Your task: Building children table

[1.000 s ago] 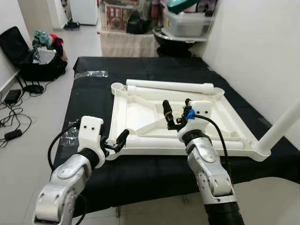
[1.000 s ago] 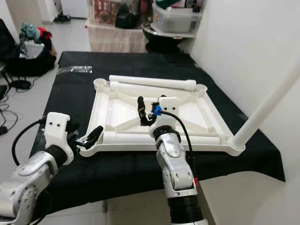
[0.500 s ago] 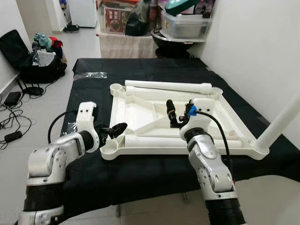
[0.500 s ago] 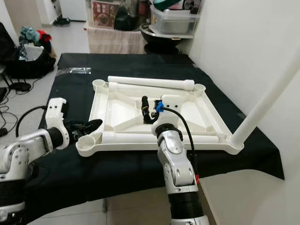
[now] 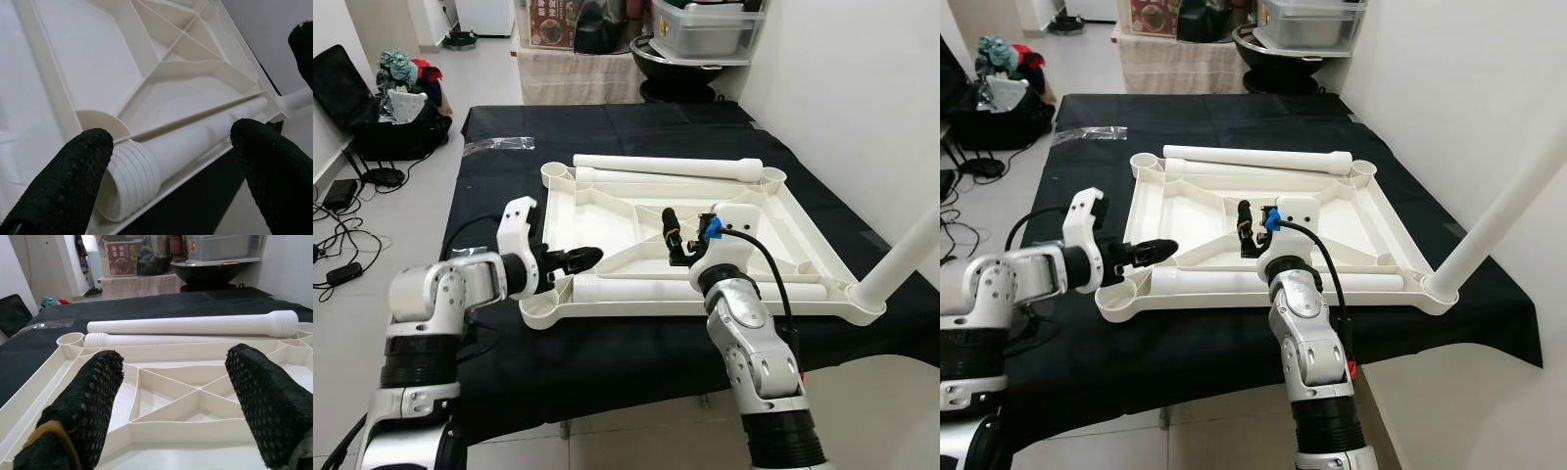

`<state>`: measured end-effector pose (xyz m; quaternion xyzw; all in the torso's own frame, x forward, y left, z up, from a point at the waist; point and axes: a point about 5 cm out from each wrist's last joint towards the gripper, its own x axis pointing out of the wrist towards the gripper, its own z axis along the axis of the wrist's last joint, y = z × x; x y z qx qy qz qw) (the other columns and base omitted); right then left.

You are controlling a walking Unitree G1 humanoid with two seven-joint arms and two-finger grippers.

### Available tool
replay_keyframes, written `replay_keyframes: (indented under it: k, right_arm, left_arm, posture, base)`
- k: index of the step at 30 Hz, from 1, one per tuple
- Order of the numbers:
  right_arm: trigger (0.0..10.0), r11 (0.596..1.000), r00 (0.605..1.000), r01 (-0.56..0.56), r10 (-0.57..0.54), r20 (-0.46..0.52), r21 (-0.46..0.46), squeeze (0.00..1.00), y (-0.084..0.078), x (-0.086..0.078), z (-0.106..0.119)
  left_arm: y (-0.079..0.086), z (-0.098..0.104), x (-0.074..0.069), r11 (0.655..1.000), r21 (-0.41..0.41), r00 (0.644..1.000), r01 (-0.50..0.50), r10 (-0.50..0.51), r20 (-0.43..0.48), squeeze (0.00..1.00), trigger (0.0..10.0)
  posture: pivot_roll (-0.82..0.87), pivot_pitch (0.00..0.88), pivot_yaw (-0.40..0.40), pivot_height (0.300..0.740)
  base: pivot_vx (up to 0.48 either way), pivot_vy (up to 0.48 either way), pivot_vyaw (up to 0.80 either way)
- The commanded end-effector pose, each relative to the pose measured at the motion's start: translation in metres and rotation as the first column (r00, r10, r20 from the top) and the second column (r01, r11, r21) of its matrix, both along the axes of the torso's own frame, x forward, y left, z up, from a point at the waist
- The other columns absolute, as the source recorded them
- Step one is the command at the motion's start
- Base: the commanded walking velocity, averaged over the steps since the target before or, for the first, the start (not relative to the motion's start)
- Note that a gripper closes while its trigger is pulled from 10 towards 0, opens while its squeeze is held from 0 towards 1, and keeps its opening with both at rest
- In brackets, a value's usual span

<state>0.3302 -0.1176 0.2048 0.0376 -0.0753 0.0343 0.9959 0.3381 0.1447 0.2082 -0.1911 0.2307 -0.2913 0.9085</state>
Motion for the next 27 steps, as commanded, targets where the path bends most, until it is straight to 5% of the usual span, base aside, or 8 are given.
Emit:
replay_keyframes:
  k: [1, 7, 11, 27]
  right_arm:
    - [10.0, 1.000, 1.000, 0.017, -0.017, -0.025, 0.000, 0.00, -0.003, 0.002, -0.003]
    - [10.0, 1.000, 0.999, 0.031, -0.031, -0.037, -0.001, 0.00, -0.005, 0.003, -0.006]
    - [10.0, 0.999, 0.998, 0.035, -0.035, -0.049, 0.001, 0.00, -0.005, 0.003, -0.009]
    - [10.0, 0.999, 0.998, 0.043, -0.042, -0.046, 0.010, 0.00, -0.007, 0.004, -0.006]
  left_arm:
    - [-0.004, -0.003, -0.001, 1.000, -0.001, 0.999, 0.030, -0.030, -0.042, 0.00, 10.0]
    - [-0.009, -0.002, -0.004, 0.997, 0.019, 0.992, 0.074, -0.072, -0.107, 0.00, 10.0]
    - [0.002, 0.000, -0.002, 0.995, 0.093, 0.993, 0.024, -0.012, -0.121, 0.00, 10.0]
    - [0.000, -0.008, -0.003, 0.996, 0.082, 0.982, 0.024, -0.008, -0.186, 0.00, 10.0]
  posture:
    - [0.08, 0.115, -0.074, 0.740]
    - [0.08, 0.106, -0.073, 0.740]
    - [0.09, 0.099, -0.071, 0.740]
    - [0.07, 0.092, -0.068, 0.740]
  base:
    - [0.000, 0.000, 0.00]
    - [0.000, 0.000, 0.00]
    - [0.000, 0.000, 0.00]
    - [0.000, 0.000, 0.00]
